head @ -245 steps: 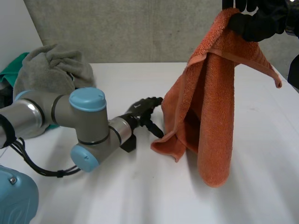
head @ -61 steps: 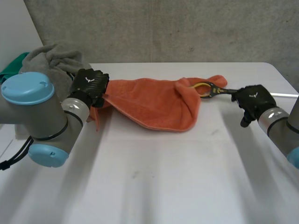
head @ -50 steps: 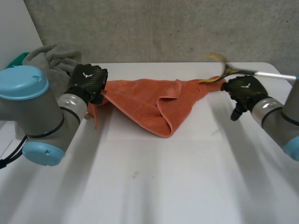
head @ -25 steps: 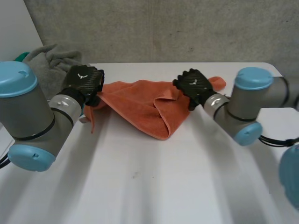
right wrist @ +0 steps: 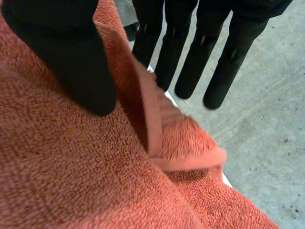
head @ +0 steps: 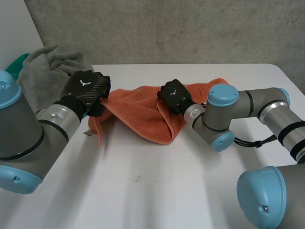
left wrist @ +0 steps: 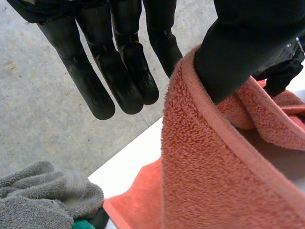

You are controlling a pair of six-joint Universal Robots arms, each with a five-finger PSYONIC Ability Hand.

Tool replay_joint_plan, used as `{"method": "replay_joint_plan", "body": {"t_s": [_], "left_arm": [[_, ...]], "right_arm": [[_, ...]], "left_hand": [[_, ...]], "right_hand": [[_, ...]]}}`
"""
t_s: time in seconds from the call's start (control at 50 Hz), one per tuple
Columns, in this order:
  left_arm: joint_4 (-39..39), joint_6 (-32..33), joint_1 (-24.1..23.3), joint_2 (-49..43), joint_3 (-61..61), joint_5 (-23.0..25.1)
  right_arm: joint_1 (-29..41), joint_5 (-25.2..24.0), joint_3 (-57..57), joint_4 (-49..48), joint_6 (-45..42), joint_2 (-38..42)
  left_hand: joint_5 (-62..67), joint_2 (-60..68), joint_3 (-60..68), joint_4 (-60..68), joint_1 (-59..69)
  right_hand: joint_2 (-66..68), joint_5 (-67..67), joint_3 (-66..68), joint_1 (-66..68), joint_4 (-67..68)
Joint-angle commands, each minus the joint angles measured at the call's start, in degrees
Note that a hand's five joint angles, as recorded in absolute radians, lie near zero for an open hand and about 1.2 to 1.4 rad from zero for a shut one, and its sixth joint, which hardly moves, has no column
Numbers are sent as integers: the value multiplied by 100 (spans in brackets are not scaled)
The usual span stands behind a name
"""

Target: Fold the laundry.

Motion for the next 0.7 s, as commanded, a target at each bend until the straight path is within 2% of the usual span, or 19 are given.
{"method": "replay_joint_plan", "body": {"t_s": [0.02,0.1,0.16,0.2,0.26,0.28,0.34,0.36,0.42,0.52,0.58,0.7], "left_arm": [[45,8,35,110,-52,1],[72,8,131,110,-8,10],[72,16,271,110,27,10],[72,16,368,101,53,10],[81,17,430,101,97,10],[81,16,456,101,115,10],[72,16,500,110,132,10],[72,16,518,128,132,1],[11,8,553,381,159,-16],[-16,-89,553,795,194,1],[-191,-133,501,979,273,167],[-947,-107,492,954,449,502]], "right_arm": [[-4,-29,-20,-8,9,-15],[4,331,164,36,17,-313],[-153,612,761,97,9,-1199],[-450,665,1426,88,0,-2022],[-786,674,2044,97,-53,-2843],[-952,665,2411,123,-70,-3376],[-1164,674,2931,228,-97,-4143],[-1260,665,3212,447,-149,-4642],[-1497,648,3608,1139,-411,-5478],[-1858,709,4058,2240,-984,-6430],[-1920,736,4356,2854,-1221,-6895],[-1929,692,5041,3367,-1345,-7117]], "left_hand": [[1453,1144,1164,1115,1344],[1453,1144,1164,1115,1344],[1453,1144,1164,1115,1344],[1453,1144,1164,1115,1344],[1453,1144,1164,1115,1344],[1453,1144,1164,1115,1344],[1453,1144,1164,1115,1344],[1453,1144,1164,1115,1344],[1453,1144,1164,1115,1344],[1453,1144,1164,1115,1344],[1453,1144,1164,1115,1344],[1453,1144,1164,1115,1344]], "right_hand": [[2542,2622,2574,2600,2573],[2542,2622,2574,2600,2573],[2542,2622,2574,2600,2573],[2542,2622,2574,2600,2573],[2542,2622,2574,2600,2573],[2542,2622,2574,2600,2573],[2542,2622,2574,2600,2573],[2542,2622,2574,2600,2573],[2542,2622,2574,2600,2573],[2542,2622,2574,2600,2573],[2542,2622,2574,2600,2573],[2542,2622,2574,2600,2573]]}}
